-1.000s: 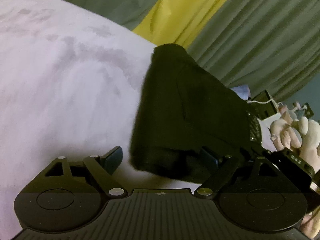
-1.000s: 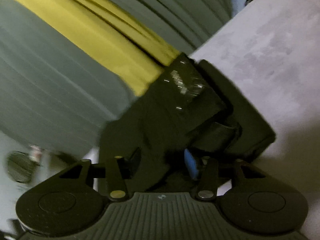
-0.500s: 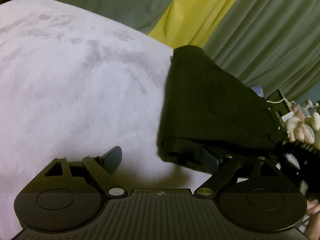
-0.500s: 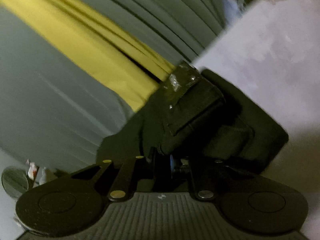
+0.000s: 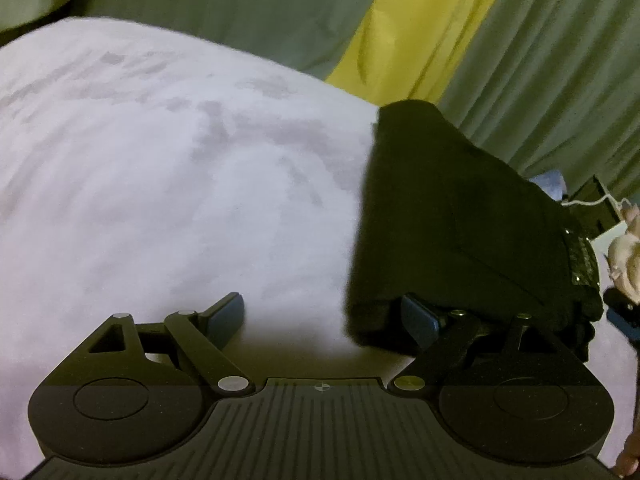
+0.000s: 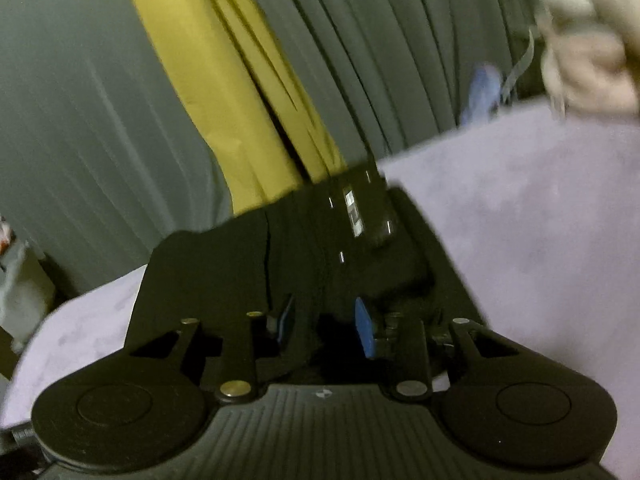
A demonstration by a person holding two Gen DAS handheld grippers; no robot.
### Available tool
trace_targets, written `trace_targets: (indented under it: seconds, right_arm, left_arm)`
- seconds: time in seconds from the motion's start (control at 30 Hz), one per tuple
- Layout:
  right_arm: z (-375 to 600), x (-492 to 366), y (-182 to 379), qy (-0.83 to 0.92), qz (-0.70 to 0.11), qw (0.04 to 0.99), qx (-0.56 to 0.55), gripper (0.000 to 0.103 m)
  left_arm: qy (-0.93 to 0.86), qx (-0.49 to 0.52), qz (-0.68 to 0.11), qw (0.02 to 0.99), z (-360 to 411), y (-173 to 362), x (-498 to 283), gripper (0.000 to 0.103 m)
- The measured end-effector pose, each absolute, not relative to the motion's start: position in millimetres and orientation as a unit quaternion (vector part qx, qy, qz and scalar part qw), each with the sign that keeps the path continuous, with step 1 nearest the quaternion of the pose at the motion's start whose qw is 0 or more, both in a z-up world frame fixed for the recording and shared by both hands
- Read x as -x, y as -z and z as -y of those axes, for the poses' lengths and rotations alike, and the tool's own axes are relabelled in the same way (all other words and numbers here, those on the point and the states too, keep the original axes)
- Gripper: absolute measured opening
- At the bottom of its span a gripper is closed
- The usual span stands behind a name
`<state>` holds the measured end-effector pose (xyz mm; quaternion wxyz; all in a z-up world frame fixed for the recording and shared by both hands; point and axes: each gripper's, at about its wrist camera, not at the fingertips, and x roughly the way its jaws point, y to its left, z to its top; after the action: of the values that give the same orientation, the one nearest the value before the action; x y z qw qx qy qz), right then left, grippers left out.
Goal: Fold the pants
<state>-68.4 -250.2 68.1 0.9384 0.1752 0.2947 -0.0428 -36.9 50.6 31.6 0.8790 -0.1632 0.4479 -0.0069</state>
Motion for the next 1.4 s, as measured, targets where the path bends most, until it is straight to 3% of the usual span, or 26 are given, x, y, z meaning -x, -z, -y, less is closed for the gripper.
trace_targets:
  seconds: [0.2, 0.6, 0.77, 0.87, 0.9, 0.93, 0.97, 1.27, 1.4]
  right_arm:
    - [247.9, 44.5, -40.2, 0.079, -0.343, 0.932, -0.090, 0.032]
    - [243.4, 47.4, -23.1, 0.055, -0.338, 0.939, -0.024, 0.034]
    - [243.8, 51.6, -24.0, 0.043, -0.335, 0.941, -0.020, 0.035]
    - [245.0, 62.6, -33.7, 0.038, -0.334, 0.941, -0.036, 0.043]
    - [243.2, 70.1, -37.5, 0.038, -0.332, 0.942, -0.038, 0.061]
    - [239.6, 78.3, -40.3, 0.051, -0.336, 0.940, -0.037, 0.093]
    - [236.2, 86.2, -41.1, 0.056, -0.337, 0.939, -0.035, 0.099]
    - [192.0, 131.0, -32.0, 0.025, -0.369, 0.929, 0.011, 0.099]
    - [178.7, 142.9, -35.6, 0.041, -0.345, 0.937, 0.036, 0.099]
  left_arm:
    - [0.020, 0.108, -0.448, 0.887, -16.8, -32.4, 21.6, 0.090]
    - [0.031, 0.038, -0.463, 0.885, 2.4, -15.0, 6.1, 0.098]
    - [0.032, 0.066, -0.466, 0.882, -6.8, -12.5, 6.8, 0.099]
    - [0.052, 0.060, -0.462, 0.883, -9.5, -16.1, 25.2, 0.099]
    - [0.058, 0.053, -0.455, 0.887, -9.9, -15.7, 35.4, 0.099]
    - [0.060, 0.047, -0.446, 0.892, -10.1, -14.6, 43.8, 0.099]
    - [0.060, 0.041, -0.436, 0.897, -10.2, -14.2, 53.4, 0.099]
    - [0.042, 0.044, -0.418, 0.906, -15.5, -9.6, 97.3, 0.100]
    - [0.043, 0.050, -0.399, 0.915, -16.4, -16.5, 105.6, 0.100]
